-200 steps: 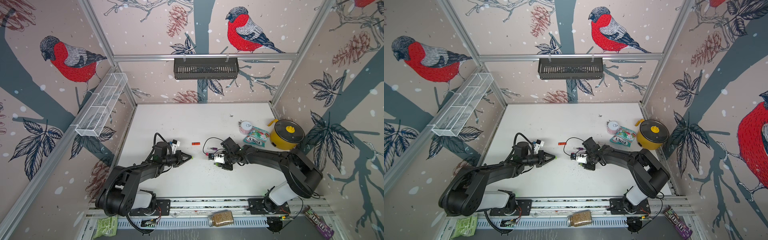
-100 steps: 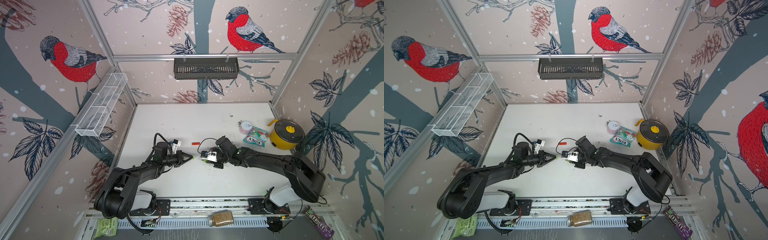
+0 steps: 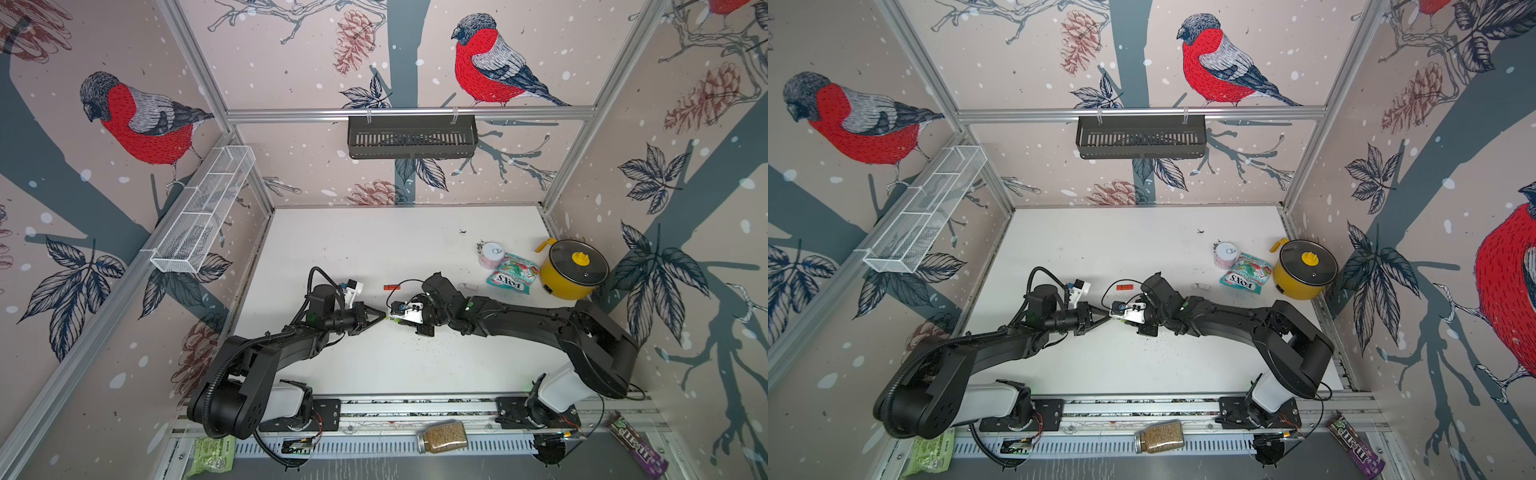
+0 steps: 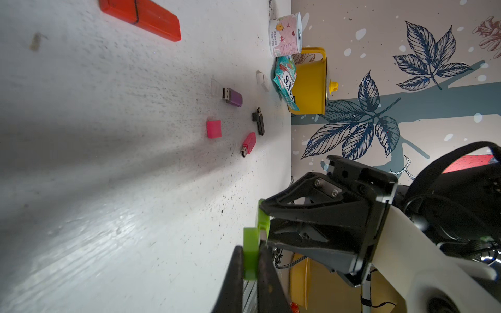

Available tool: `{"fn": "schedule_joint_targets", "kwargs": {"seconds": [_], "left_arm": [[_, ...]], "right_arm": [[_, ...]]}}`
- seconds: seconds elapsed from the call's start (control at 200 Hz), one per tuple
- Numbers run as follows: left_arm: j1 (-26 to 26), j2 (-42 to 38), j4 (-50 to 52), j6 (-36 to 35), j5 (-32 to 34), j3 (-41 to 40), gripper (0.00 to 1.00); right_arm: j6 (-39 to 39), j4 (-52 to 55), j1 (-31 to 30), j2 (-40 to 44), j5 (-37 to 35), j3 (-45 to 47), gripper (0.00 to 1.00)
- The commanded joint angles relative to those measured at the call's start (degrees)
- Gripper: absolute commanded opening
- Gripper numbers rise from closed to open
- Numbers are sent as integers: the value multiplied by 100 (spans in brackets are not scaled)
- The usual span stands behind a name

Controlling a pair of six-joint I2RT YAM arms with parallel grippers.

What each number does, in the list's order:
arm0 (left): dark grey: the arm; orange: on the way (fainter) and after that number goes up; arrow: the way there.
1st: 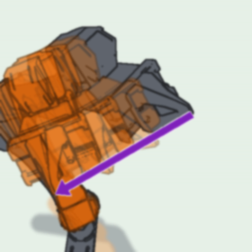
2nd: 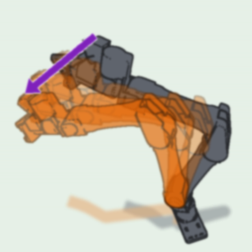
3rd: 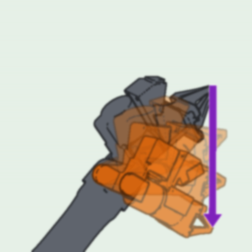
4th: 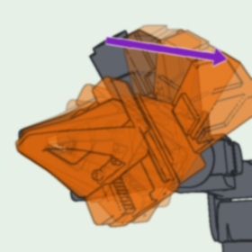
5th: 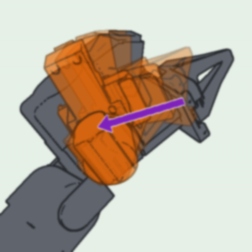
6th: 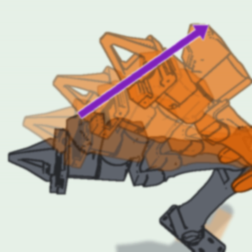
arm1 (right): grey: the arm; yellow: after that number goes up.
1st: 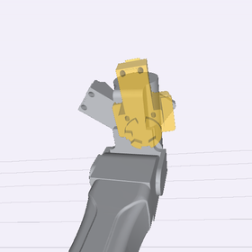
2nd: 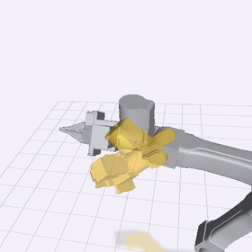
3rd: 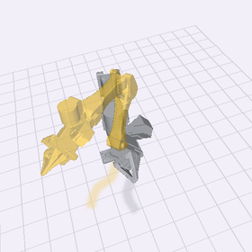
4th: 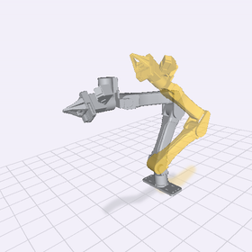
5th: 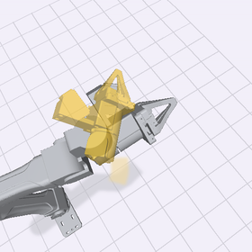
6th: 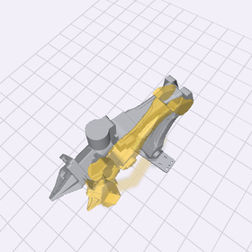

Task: Close the usb drive cover
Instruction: Close the cover of the USB drive.

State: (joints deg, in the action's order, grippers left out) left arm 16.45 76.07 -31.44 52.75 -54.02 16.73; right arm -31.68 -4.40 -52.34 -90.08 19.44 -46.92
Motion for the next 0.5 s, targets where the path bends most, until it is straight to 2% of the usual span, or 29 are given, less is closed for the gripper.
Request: {"fn": "schedule_joint_targets", "kwargs": {"seconds": [0.0,0.495], "left_arm": [[23,-13,-272,87,-111,-10,3],[89,-93,-251,139,-89,-13,2]], "right_arm": [[66,-227,-20,18,-41,4,17],[156,-459,-75,-63,-269,84,17]]}}
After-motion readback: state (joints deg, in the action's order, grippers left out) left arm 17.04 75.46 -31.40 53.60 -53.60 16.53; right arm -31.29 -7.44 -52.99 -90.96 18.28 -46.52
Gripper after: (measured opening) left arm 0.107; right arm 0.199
